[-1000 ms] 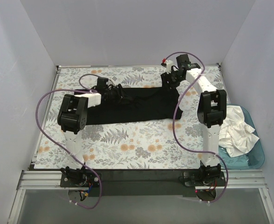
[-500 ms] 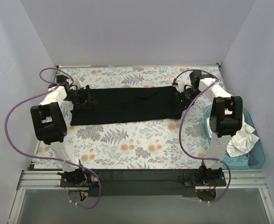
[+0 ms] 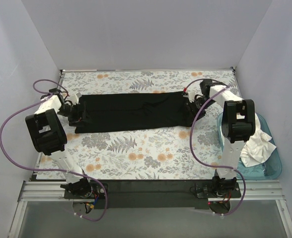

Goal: Fold and stack the t-shirts
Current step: Fold the tshirt

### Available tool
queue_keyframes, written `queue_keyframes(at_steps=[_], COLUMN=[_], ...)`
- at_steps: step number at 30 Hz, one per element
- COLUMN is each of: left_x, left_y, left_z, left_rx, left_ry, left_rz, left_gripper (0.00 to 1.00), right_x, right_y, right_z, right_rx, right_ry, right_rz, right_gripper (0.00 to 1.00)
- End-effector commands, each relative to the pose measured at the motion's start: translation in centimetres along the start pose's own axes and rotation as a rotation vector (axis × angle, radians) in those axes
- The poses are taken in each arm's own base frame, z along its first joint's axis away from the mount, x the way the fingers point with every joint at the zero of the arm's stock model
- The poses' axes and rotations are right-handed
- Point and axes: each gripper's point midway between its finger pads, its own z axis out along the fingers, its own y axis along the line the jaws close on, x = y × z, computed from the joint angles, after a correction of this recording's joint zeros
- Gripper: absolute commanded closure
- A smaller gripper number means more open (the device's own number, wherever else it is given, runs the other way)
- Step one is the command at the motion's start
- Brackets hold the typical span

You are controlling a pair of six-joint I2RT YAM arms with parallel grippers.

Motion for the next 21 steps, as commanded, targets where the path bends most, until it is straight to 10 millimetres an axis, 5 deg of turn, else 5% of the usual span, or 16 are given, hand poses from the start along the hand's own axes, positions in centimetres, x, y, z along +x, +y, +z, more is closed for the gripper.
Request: queue_keyframes(at_steps=[1, 4, 10, 21], left_x=[-0.3, 0.5, 2.1, 2.7], left_y=[1.3, 3.2, 6.9, 10.3], left_z=[-0.3, 0.4, 1.2, 0.9], left_rx=[-0.076, -0.153, -0.245, -0.336], left_ry=[-0.010, 0.025, 0.078, 0.099], left_rz=[0.035, 0.017, -0.032, -0.030], left_gripper=[0.30, 0.32, 0.35, 0.37], right_x=[0.8, 1.1, 1.8, 2.9], right_y=[-0.3, -0.7, -2.1, -4.0], right_z=[1.2, 1.6, 1.3, -1.0], right_rx=[-0.020, -0.014, 0.066, 0.201], right_ry=[0.021, 0.032, 0.078, 0.141], right_rz=[0.020, 0.034, 0.034, -0.001], right_gripper=[0.52, 0.60, 0.99, 0.99])
